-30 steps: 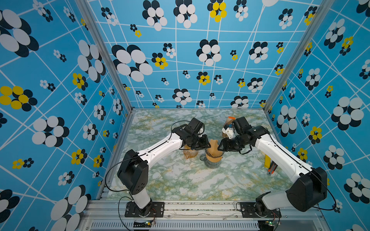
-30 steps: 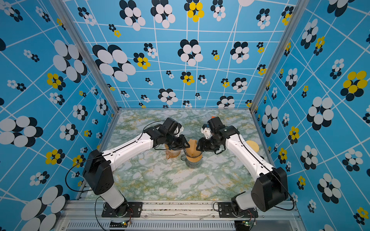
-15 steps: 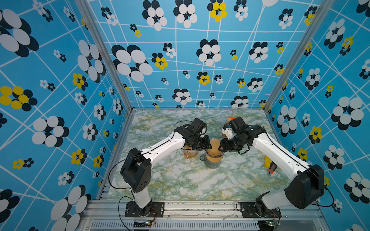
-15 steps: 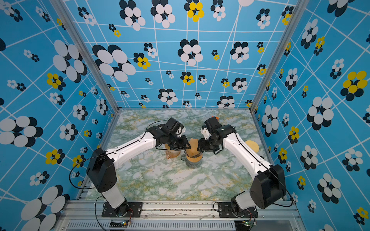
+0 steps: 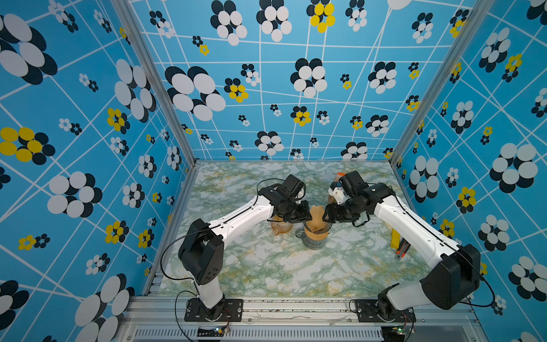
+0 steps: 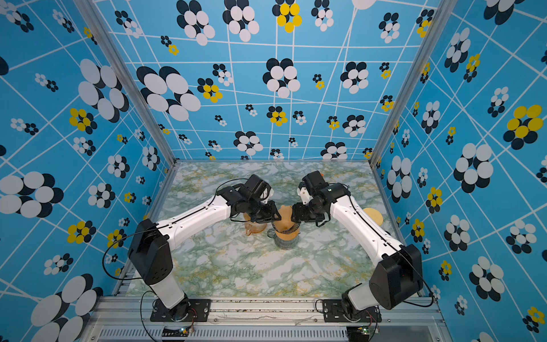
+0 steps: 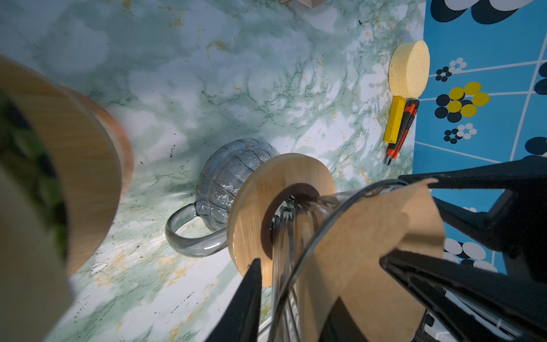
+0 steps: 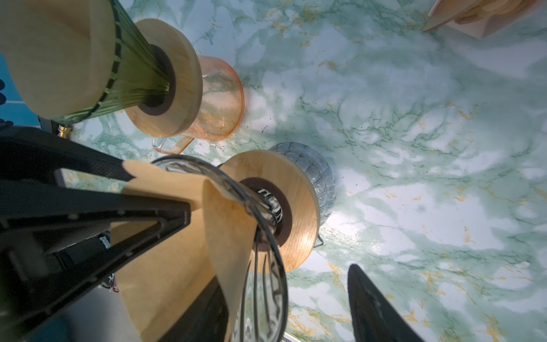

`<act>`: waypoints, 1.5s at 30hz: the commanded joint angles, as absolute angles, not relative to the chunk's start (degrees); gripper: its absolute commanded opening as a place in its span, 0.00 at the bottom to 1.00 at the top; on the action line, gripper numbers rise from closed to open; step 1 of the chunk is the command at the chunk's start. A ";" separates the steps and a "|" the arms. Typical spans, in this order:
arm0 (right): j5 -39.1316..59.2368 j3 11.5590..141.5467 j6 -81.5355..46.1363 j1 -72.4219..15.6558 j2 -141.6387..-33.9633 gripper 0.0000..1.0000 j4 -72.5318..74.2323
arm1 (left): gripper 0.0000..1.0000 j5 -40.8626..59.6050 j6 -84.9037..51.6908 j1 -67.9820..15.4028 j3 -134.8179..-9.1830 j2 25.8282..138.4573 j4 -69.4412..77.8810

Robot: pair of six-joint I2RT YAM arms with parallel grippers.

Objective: Place the coffee filter in the dripper

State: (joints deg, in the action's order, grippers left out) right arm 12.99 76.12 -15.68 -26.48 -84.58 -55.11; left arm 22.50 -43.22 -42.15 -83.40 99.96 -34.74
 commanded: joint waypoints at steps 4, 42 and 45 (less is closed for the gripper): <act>11.88 78.07 -16.25 -27.93 -87.09 0.69 -56.09 | 0.30 21.97 -42.02 -42.67 -85.24 101.07 -35.86; 5.09 75.11 -14.75 -29.09 -89.80 0.69 -57.08 | 0.30 17.50 -39.77 -43.70 -88.50 104.51 -40.78; 5.23 74.42 -14.89 -29.17 -89.82 0.69 -56.37 | 0.30 17.24 -39.66 -43.73 -88.72 104.58 -41.22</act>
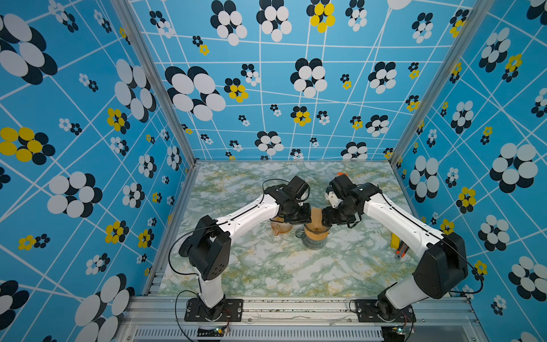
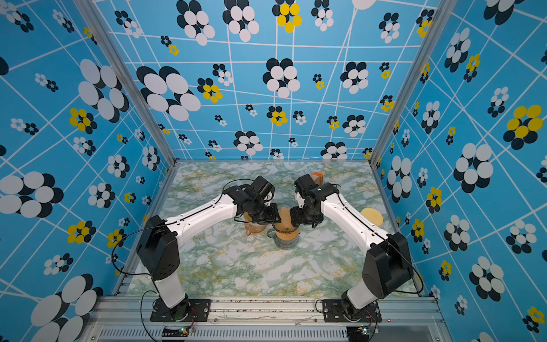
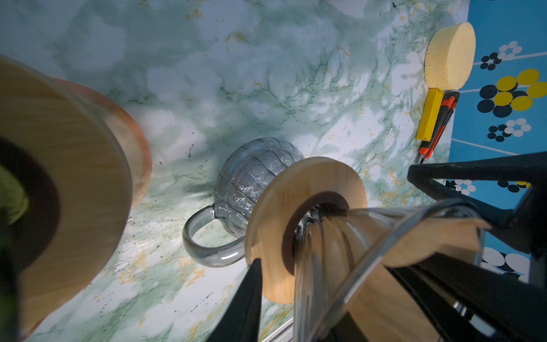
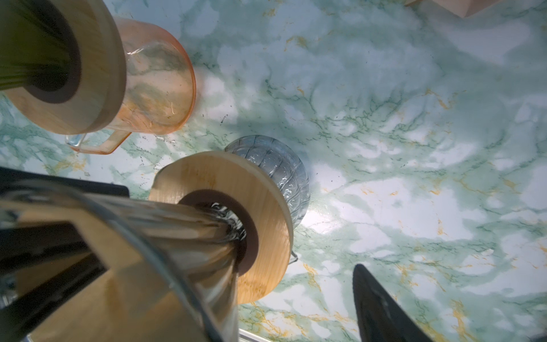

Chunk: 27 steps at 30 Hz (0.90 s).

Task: Place the coffee filter in the dripper
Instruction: 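Smooth the filter edges into the dripper with both grippers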

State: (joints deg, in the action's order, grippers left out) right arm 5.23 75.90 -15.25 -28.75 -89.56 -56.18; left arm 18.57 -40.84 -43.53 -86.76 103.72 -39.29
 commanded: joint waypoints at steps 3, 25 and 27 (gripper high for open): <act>5.02 73.59 -15.19 -29.09 -89.75 0.69 -55.86 | 0.30 17.05 -39.55 -43.70 -88.87 104.43 -41.48; 14.12 75.22 -14.79 -26.00 -84.61 0.67 -53.95 | 0.30 16.98 -39.38 -43.81 -90.21 104.39 -42.25; 16.15 75.41 -15.01 -26.01 -85.02 0.68 -53.17 | 0.30 16.91 -39.33 -44.01 -90.74 104.59 -42.53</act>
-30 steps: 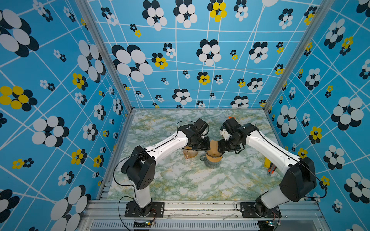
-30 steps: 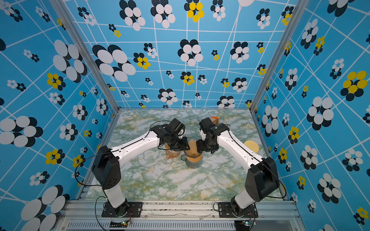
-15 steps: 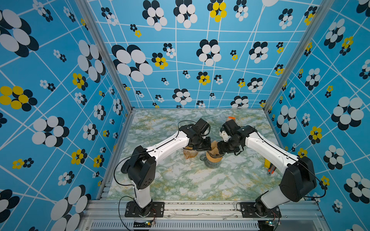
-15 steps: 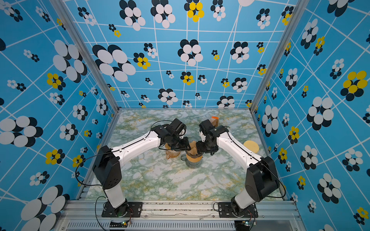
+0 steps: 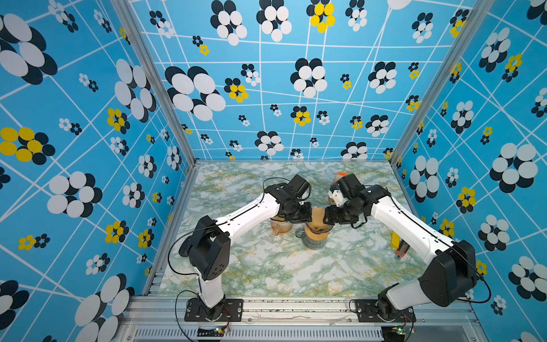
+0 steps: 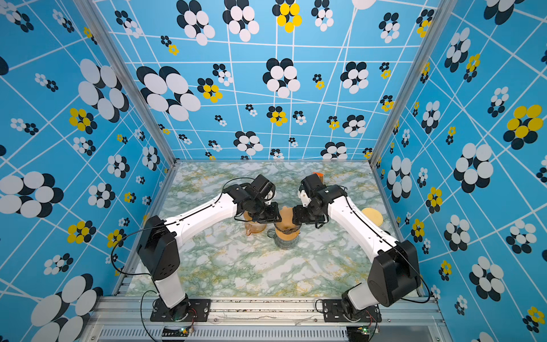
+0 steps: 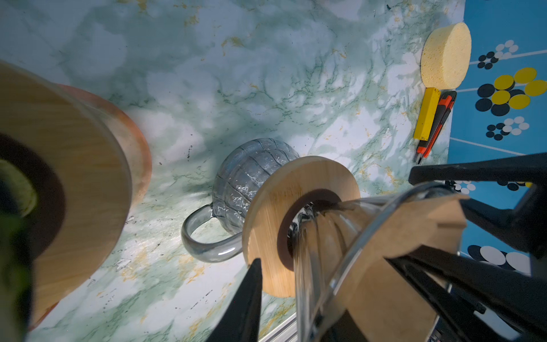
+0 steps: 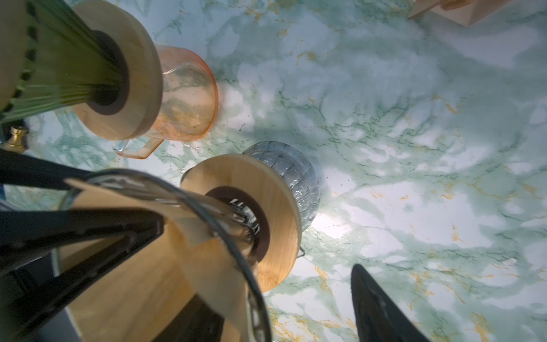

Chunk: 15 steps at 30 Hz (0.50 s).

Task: Place the coffee filter in the dripper
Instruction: 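Smooth the filter edges into the dripper with both grippers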

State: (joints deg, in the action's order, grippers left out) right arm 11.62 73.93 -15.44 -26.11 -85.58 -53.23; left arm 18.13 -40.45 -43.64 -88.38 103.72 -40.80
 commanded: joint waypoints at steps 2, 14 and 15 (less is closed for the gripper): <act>17.12 75.42 -15.07 -26.25 -85.52 0.69 -52.62 | 0.30 16.91 -39.30 -44.12 -91.18 104.70 -42.69; 11.76 74.61 -14.75 -28.65 -88.95 0.72 -53.49 | 0.30 16.70 -39.24 -44.30 -91.58 105.22 -42.98; 11.14 74.63 -14.57 -28.73 -89.25 0.72 -53.70 | 0.30 16.70 -39.34 -44.30 -91.49 105.35 -42.91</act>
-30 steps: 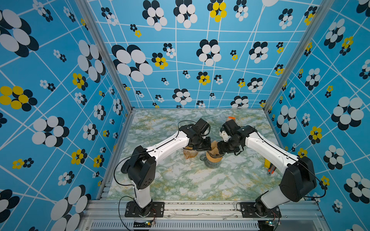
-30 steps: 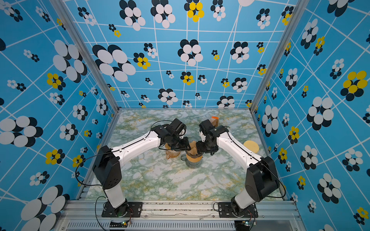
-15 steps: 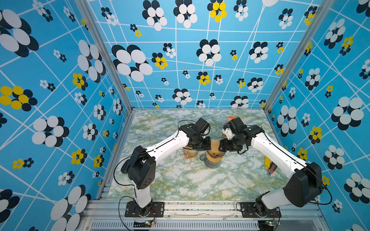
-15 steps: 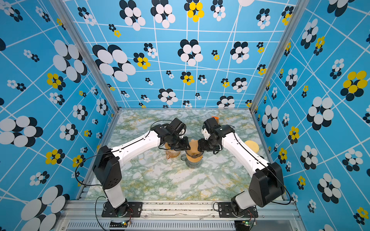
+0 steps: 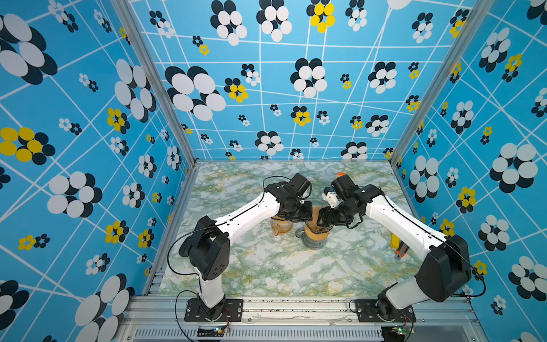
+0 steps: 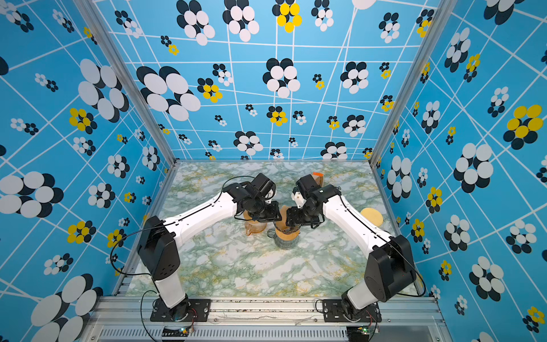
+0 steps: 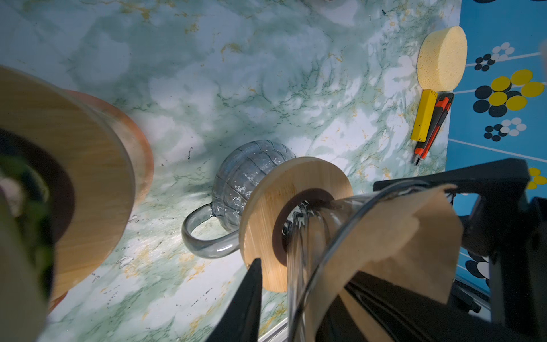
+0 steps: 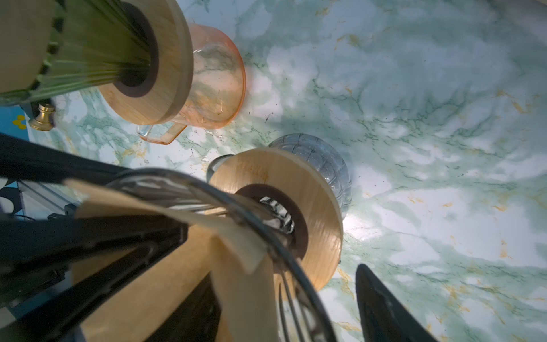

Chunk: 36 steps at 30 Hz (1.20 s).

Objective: Place the coffee filter in the dripper

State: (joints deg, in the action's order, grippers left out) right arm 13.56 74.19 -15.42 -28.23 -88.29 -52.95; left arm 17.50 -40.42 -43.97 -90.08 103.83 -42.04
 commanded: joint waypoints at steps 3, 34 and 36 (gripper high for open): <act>9.82 74.53 -14.28 -28.83 -89.80 0.73 -54.08 | 0.30 16.73 -39.31 -44.39 -91.45 105.44 -42.80; 12.48 72.03 -13.36 -28.90 -90.56 0.72 -53.03 | 0.47 16.75 -39.00 -44.65 -94.28 109.56 -41.75; 12.39 71.81 -13.28 -28.86 -90.56 0.72 -53.14 | 0.47 16.61 -38.92 -44.57 -94.25 109.69 -41.88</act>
